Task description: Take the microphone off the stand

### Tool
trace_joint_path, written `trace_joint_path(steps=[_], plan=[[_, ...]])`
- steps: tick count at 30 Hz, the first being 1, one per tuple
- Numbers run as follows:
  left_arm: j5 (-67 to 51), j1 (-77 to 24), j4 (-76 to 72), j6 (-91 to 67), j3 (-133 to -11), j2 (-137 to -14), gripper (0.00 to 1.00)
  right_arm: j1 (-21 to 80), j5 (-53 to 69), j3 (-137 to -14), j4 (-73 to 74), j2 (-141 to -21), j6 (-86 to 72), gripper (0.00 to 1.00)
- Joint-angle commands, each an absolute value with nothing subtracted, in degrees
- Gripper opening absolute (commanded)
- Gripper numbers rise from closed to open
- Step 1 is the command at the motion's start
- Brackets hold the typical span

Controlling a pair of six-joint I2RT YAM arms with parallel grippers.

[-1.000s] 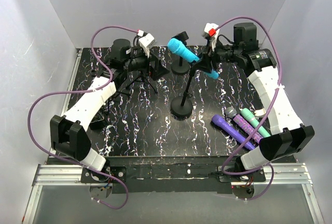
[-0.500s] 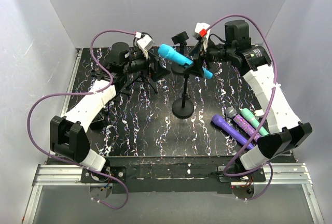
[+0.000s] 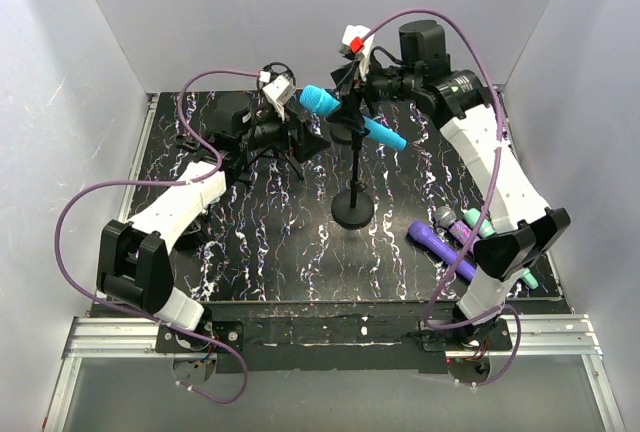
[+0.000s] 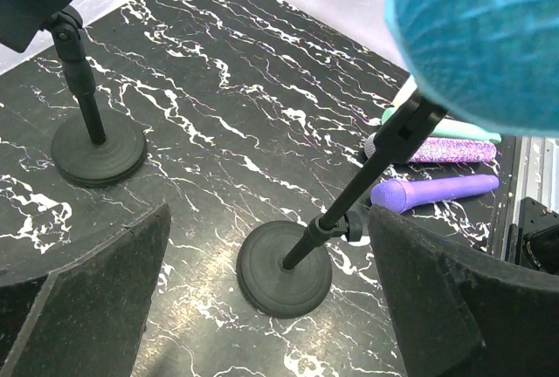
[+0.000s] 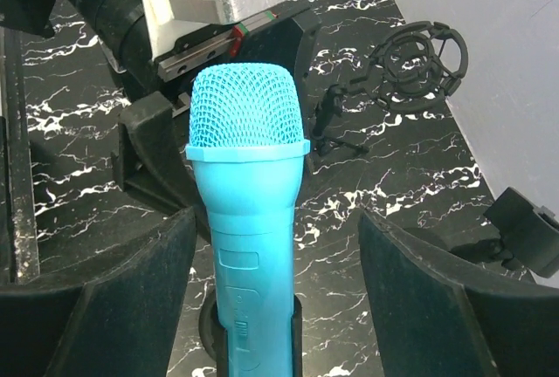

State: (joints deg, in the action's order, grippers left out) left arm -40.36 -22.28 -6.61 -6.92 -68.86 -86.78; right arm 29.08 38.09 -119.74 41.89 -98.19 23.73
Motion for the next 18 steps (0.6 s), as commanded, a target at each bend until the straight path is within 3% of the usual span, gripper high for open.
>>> trace_joint_path(steps=[1, 8, 15, 18], plan=[[-39.5, -21.8, -10.2, -8.1, -66.9, -83.9, 0.96, 30.7, 36.0, -124.4, 41.6, -100.0, 24.7, 0.77], [-44.0, -21.7, -17.0, -6.2, -64.3, -85.8, 0.90, 32.0, 32.2, -125.2, 46.6, -100.5, 29.7, 0.54], [-48.0, -23.8, -24.7, -4.0, -62.1, -87.5, 0.82, 32.1, 31.6, -124.1, 44.6, -98.7, 28.0, 0.05], [-48.3, -24.8, -27.2, -4.7, -61.4, -88.4, 0.81, 32.1, 30.8, -122.3, 40.9, -97.8, 25.3, 0.01]])
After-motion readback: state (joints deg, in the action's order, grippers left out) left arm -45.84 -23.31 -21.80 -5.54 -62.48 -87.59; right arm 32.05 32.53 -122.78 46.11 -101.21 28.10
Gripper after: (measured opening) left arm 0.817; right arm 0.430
